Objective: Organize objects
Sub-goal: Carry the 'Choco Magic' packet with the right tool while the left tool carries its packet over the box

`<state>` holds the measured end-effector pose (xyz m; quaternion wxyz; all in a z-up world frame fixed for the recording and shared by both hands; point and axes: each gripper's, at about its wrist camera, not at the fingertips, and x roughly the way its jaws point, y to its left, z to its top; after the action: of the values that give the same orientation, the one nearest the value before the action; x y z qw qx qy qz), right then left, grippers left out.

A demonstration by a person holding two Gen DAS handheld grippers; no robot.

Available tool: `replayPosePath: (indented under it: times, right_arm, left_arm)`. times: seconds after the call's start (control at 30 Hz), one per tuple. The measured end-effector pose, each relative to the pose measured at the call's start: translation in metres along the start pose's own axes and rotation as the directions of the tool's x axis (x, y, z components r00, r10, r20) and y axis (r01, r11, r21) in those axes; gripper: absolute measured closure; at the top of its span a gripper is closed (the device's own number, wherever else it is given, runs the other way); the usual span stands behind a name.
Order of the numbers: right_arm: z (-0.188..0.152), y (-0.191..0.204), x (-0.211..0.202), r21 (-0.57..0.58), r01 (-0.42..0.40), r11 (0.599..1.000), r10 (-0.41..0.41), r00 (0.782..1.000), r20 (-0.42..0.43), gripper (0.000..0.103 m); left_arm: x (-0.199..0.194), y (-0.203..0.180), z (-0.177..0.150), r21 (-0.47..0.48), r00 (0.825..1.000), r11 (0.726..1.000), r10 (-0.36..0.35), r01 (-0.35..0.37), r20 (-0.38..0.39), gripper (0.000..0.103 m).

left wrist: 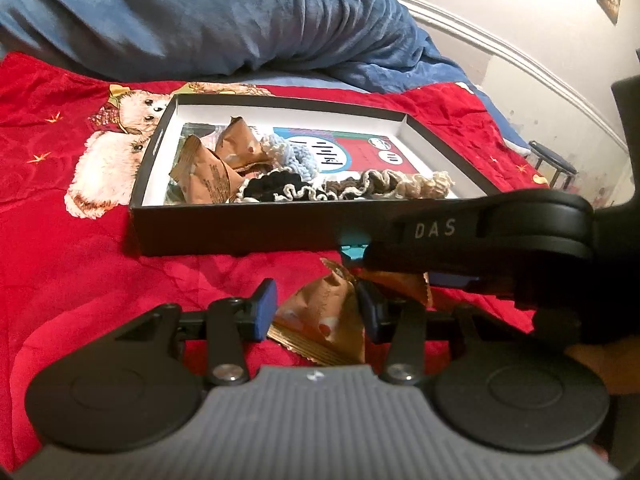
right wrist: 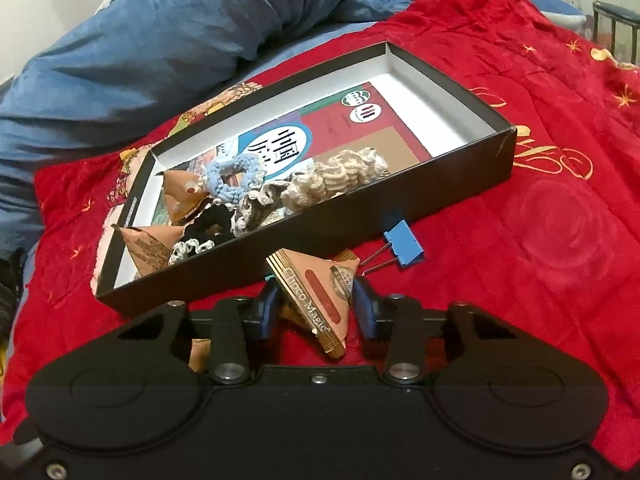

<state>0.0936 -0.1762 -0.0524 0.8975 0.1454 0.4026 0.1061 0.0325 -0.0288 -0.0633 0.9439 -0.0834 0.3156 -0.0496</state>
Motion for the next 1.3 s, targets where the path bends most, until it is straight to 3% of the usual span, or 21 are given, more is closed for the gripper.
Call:
replayPosePath:
  times: [0.23, 0.5, 0.53, 0.6, 0.77, 0.83, 0.9, 1.3]
  right_arm:
    - [0.002, -0.011, -0.005, 0.074, -0.035, 0.997, 0.034, 0.999, 0.019, 0.070]
    - [0.001, -0.010, -0.014, 0.092, -0.062, 0.994, 0.057, 0.997, 0.059, 0.070]
    - [0.001, -0.009, -0.015, 0.091, -0.061, 0.994, 0.055, 0.997, 0.059, 0.070]
    - [0.001, -0.010, -0.017, 0.092, -0.058, 0.994, 0.053, 0.997, 0.061, 0.070]
    - [0.003, -0.014, -0.021, 0.121, -0.065, 0.991, 0.058, 0.996, 0.060, 0.070]
    - [0.003, -0.017, -0.023, 0.130, -0.068, 0.989, 0.060, 0.996, 0.060, 0.070]
    - [0.005, -0.018, -0.024, 0.138, -0.064, 0.988, 0.056, 0.996, 0.065, 0.070]
    - [0.006, -0.016, -0.028, 0.124, -0.069, 0.990, 0.060, 0.995, 0.077, 0.070]
  left_arm:
    - [-0.004, 0.003, 0.005, -0.007, 1.000, 1.000, 0.001, -0.001, 0.013, 0.057]
    - [-0.006, 0.004, 0.011, -0.019, 1.000, 0.999, -0.028, 0.028, 0.010, 0.070]
    - [-0.005, 0.004, 0.011, -0.016, 0.999, 0.999, -0.035, 0.035, -0.002, 0.069]
    - [-0.004, 0.003, 0.010, -0.013, 0.999, 0.999, -0.033, 0.033, -0.015, 0.051]
    - [-0.006, 0.001, 0.006, 0.005, 0.999, 1.000, 0.012, -0.012, -0.031, 0.043]
    - [-0.003, -0.001, 0.004, 0.006, 0.998, 1.000, 0.023, -0.023, -0.055, 0.054]
    - [-0.001, -0.004, 0.003, 0.015, 0.998, 0.999, 0.044, -0.044, -0.055, 0.058]
    - [-0.004, -0.006, 0.006, 0.014, 0.996, 0.998, 0.057, -0.056, -0.063, 0.066]
